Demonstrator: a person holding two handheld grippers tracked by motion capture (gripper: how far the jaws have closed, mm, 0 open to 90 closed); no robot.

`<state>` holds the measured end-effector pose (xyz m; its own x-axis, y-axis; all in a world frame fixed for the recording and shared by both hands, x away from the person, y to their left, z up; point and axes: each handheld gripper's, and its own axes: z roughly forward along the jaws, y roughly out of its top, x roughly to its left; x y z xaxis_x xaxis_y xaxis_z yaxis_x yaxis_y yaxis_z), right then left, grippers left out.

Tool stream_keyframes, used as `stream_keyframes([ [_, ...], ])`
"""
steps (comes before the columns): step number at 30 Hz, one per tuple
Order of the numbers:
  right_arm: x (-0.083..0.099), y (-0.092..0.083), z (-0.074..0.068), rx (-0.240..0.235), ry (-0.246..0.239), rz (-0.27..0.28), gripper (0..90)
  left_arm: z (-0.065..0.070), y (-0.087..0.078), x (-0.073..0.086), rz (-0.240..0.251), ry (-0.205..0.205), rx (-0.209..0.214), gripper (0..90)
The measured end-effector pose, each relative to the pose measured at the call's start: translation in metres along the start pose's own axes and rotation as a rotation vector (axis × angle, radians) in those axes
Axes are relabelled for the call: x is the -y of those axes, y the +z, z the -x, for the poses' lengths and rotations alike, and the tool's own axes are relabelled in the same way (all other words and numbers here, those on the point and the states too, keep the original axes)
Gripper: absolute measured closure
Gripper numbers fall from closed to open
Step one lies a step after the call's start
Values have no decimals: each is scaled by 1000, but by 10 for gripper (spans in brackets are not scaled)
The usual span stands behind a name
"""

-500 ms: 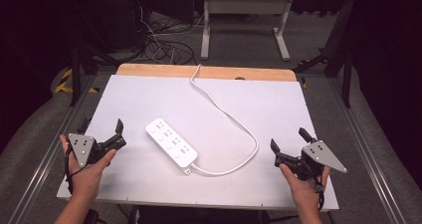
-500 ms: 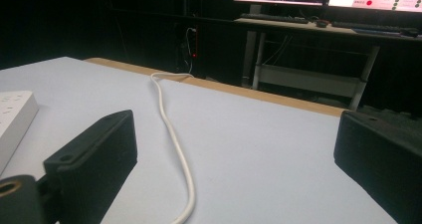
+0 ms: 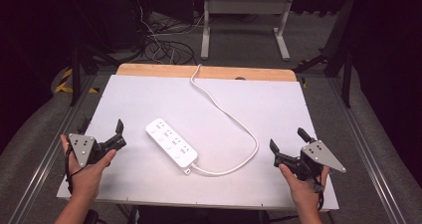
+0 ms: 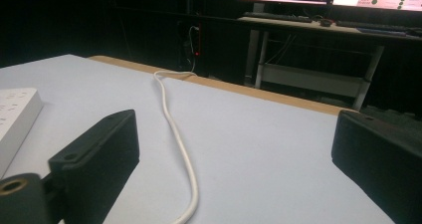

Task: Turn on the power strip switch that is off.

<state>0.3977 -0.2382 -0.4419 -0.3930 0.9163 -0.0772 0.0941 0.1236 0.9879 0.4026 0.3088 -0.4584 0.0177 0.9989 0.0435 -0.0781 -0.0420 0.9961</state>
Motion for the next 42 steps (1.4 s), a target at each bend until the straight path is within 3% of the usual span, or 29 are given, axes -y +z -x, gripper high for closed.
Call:
stream_keyframes([
  [3,0,0,0,-8,-3,3,113,-1,-1,0,1,3,-1,10],
  [6,-1,1,0,-41,-17,12,233,-1,-1,0,2,-2,-2,12],
  [10,-3,-3,-3,-78,-12,-15,481,-1,1,0,3,-5,-5,13],
  [11,-3,-3,-3,-78,-12,-15,481,-1,1,0,3,-5,-5,13],
  [12,-6,-7,-5,-97,-4,-32,624,0,2,0,1,0,0,14],
  [15,-13,-14,-8,-100,3,-71,777,0,2,0,1,1,6,14],
  [18,-22,-16,-9,-174,27,-60,900,0,3,0,0,-1,7,15],
  [23,-41,-4,-16,-221,39,-96,900,0,3,0,0,2,1,18],
  [29,-64,16,-32,-269,13,-124,900,0,2,0,2,5,3,19],
  [34,-78,45,-59,-346,-22,-168,900,-1,3,0,2,5,2,20],
  [35,-78,45,-59,-346,-22,-168,900,0,3,0,1,4,1,20],
  [36,-81,59,-73,-384,-37,-191,900,-1,3,0,1,7,1,21],
  [38,-81,63,-78,-392,-46,-203,900,-1,3,1,0,6,3,22],
  [39,-81,75,-91,-424,-62,-226,900,-1,3,1,0,4,4,22],
  [41,-80,80,-97,-436,-69,-242,900,-1,3,1,0,5,4,22],
  [42,-79,89,-107,-464,-79,-261,900,-1,3,1,0,5,5,24],
])
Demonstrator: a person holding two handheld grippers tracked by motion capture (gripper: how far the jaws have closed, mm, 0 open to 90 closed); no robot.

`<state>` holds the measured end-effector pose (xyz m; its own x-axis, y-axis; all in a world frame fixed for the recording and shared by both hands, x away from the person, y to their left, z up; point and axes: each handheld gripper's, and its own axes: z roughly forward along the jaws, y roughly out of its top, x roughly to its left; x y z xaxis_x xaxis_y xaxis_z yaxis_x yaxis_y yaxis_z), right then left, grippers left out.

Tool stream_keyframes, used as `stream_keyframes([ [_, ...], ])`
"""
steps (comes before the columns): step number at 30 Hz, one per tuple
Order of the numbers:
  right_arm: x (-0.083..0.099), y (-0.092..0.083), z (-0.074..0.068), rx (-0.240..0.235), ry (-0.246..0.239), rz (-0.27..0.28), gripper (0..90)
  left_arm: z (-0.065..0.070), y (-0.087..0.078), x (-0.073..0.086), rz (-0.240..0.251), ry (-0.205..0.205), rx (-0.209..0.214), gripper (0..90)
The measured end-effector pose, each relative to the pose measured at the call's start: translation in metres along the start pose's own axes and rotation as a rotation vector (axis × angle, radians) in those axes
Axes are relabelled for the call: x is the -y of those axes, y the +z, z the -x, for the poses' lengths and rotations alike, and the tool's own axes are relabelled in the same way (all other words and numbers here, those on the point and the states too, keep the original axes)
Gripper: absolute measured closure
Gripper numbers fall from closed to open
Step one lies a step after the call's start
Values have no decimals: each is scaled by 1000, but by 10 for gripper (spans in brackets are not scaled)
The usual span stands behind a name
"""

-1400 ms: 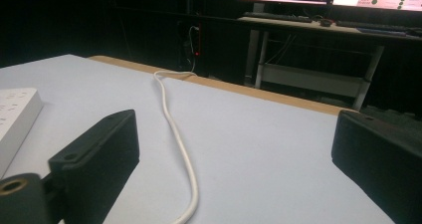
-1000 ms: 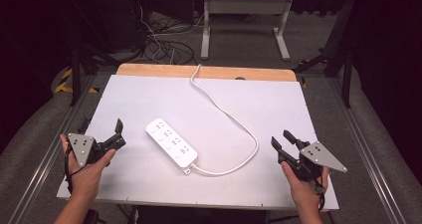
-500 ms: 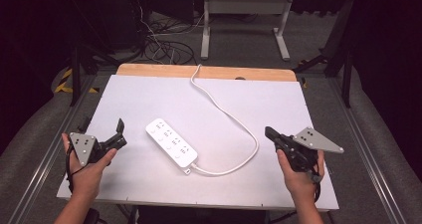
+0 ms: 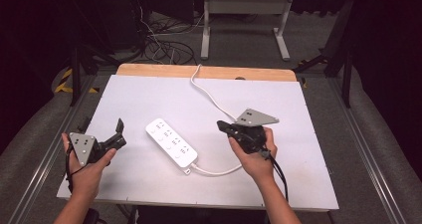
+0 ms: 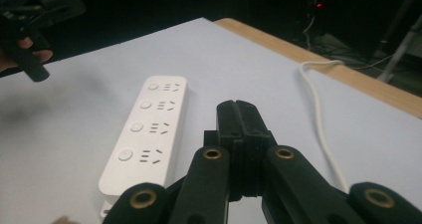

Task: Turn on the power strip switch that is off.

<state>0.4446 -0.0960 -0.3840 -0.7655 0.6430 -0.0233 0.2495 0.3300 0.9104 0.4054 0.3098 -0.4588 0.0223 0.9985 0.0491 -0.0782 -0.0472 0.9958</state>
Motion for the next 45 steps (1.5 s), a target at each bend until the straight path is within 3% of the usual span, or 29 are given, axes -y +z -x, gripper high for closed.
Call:
stream_keyframes([
  [4,-2,17,-8,-35,-16,-35,900,0,0,0,0,4,3,26],
  [13,13,76,-44,-164,-67,-193,900,1,0,0,-4,6,7,30],
  [20,29,106,-73,-209,-128,-266,900,1,0,1,-6,10,7,33],
  [28,32,113,-77,-187,-143,-263,900,-1,-2,1,-8,8,0,35],
  [36,32,116,-77,-200,-139,-270,900,-3,-3,1,-13,8,-8,36],
  [45,37,116,-83,-154,-179,-248,900,-2,-3,2,-16,10,-6,37],
])
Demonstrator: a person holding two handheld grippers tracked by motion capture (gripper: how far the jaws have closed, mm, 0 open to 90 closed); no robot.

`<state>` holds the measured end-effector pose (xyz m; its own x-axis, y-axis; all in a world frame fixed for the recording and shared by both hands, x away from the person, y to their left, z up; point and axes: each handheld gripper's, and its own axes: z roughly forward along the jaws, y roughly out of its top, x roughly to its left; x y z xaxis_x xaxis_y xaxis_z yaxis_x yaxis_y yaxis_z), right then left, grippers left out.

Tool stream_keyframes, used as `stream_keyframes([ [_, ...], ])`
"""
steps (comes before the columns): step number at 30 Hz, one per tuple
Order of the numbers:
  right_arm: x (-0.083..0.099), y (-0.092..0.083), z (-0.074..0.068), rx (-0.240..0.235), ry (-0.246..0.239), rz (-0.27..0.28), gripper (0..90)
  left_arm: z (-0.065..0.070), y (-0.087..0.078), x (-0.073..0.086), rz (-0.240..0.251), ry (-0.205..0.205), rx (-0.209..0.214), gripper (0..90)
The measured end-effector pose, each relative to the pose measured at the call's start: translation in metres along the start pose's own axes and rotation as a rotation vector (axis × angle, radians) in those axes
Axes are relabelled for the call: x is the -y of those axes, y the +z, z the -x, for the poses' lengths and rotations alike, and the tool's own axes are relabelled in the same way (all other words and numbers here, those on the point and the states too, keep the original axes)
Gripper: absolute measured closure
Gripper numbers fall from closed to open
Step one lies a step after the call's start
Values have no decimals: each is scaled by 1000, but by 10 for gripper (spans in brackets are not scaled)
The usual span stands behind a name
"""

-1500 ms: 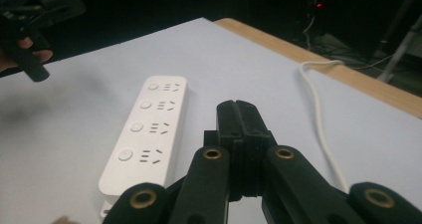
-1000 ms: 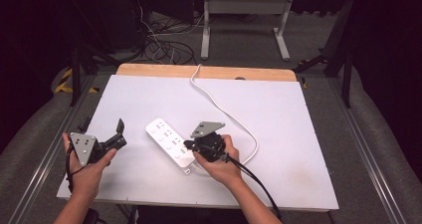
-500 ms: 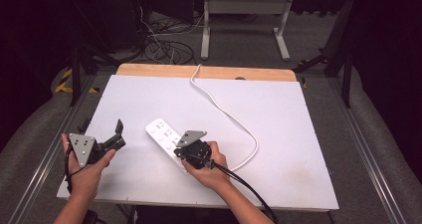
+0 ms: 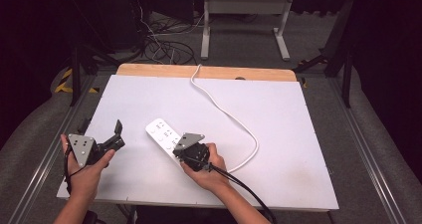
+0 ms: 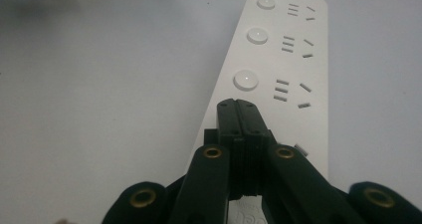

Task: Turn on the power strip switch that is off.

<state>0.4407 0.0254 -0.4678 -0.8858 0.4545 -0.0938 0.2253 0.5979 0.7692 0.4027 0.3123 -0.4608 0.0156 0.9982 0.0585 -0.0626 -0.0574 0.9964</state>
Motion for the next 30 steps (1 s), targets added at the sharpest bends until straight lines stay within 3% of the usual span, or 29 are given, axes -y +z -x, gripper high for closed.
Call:
stream_keyframes([
  [3,1,0,2,42,-15,-7,900,1,0,0,0,0,3,37],
  [4,1,0,2,42,-15,-7,900,1,0,0,0,0,3,37],
  [5,3,-2,6,18,26,1,900,1,0,0,0,-1,4,37],
  [10,3,-2,7,12,43,4,900,1,2,0,-1,-3,5,37],
  [18,2,-5,2,3,33,51,900,0,2,0,0,-9,6,38],
  [20,2,-2,2,-3,17,30,900,0,2,0,1,-4,5,38],
  [23,1,-1,2,-18,40,24,900,0,2,0,2,-2,3,38],
  [26,1,-1,0,1,12,13,900,0,2,0,-1,-6,6,38],
  [30,2,0,0,5,15,10,900,0,1,0,-1,-3,4,38],
])
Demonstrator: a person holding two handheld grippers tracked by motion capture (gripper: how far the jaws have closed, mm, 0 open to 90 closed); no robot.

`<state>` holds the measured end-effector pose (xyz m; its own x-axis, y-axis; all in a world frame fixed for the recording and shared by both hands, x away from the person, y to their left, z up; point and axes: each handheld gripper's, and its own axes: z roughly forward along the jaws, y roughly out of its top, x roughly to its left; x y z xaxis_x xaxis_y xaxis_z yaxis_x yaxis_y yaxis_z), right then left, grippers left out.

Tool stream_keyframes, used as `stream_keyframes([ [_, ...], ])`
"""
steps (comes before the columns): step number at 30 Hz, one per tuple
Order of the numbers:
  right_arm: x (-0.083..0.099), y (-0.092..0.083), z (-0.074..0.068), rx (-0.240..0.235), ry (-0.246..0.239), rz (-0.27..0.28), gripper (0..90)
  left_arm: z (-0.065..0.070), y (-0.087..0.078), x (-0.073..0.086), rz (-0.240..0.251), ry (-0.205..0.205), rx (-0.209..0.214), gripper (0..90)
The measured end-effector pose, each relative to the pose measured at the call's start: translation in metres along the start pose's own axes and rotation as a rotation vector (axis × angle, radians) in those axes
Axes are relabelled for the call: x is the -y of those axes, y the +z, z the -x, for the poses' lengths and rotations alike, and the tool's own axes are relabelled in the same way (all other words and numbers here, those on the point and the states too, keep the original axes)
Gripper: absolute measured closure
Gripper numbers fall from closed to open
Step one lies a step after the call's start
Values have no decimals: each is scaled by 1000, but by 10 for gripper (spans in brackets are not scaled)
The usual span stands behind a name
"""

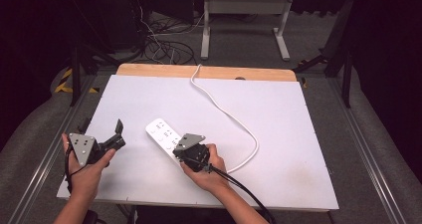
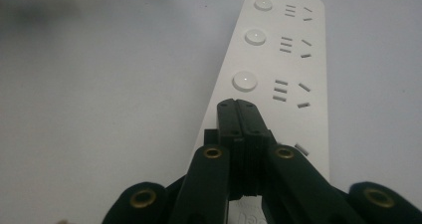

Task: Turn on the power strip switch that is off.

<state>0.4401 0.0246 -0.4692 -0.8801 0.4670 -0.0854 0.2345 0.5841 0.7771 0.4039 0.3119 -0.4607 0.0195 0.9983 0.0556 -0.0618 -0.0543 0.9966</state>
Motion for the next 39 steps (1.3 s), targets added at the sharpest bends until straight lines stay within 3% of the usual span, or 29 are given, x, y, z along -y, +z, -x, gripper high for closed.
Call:
stream_keyframes([
  [39,1,2,-2,15,7,-6,900,1,0,1,-3,-2,4,45],
])
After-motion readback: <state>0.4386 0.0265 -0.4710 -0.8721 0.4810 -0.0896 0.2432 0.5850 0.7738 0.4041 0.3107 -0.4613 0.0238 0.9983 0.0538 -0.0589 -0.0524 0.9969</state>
